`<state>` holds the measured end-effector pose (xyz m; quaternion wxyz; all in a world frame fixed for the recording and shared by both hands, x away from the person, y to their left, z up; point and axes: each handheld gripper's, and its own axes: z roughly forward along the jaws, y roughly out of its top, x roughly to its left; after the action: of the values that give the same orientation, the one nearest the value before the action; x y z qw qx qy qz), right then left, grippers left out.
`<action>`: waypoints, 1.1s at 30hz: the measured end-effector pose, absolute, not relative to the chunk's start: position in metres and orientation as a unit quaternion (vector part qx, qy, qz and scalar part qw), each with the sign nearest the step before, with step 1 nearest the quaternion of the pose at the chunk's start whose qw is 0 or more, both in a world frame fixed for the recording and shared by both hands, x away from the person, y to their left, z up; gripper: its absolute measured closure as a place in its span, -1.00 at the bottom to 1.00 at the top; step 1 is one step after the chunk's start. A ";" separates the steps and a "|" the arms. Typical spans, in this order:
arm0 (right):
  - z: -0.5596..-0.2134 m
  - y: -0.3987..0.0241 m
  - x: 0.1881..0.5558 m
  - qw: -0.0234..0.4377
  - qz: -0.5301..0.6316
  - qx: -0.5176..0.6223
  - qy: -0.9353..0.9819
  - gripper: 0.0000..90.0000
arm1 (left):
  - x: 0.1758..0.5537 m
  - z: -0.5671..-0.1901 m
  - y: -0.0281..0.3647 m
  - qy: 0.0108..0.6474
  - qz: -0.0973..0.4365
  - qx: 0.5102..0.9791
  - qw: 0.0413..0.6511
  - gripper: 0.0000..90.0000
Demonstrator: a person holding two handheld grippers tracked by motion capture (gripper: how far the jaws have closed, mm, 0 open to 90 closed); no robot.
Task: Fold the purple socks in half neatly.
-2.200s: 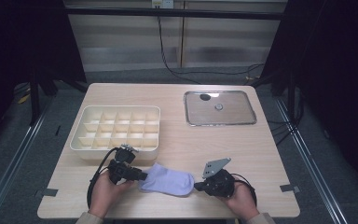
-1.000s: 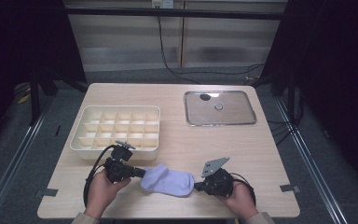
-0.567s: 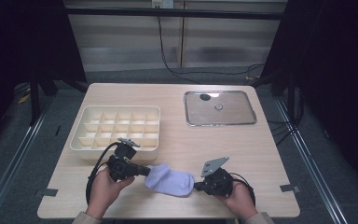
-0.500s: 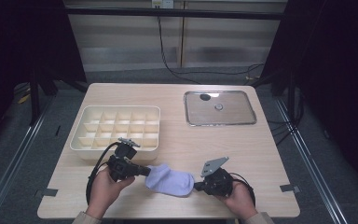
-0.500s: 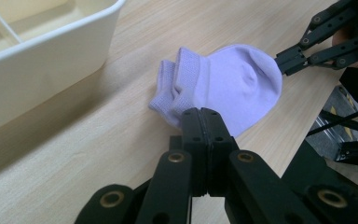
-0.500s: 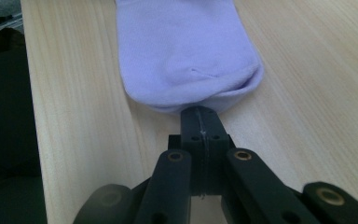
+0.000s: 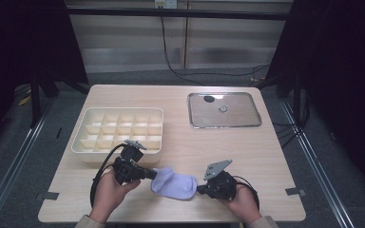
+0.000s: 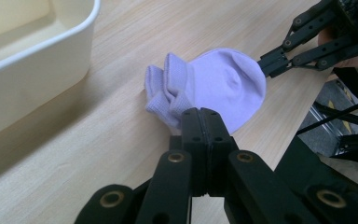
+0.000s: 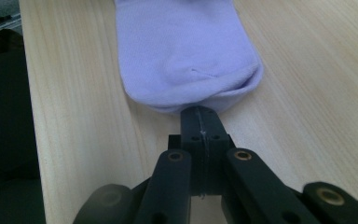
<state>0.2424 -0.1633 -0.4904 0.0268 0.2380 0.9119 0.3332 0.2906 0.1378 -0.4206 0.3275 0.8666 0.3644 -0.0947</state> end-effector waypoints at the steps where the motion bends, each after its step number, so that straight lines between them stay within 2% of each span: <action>1: -0.490 -0.163 0.242 0.027 0.333 0.238 0.912 1.00 | 0.291 -0.421 0.138 0.364 -0.095 0.867 0.327 1.00; 33: -0.491 -0.159 0.243 0.025 0.333 0.241 0.911 1.00 | 0.288 -0.413 0.123 0.354 -0.107 0.867 0.334 1.00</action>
<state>0.2429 -0.1591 -0.4907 0.0251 0.2410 0.9112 0.3333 0.2881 0.1232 -0.4135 0.3344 0.8671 0.3536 -0.1065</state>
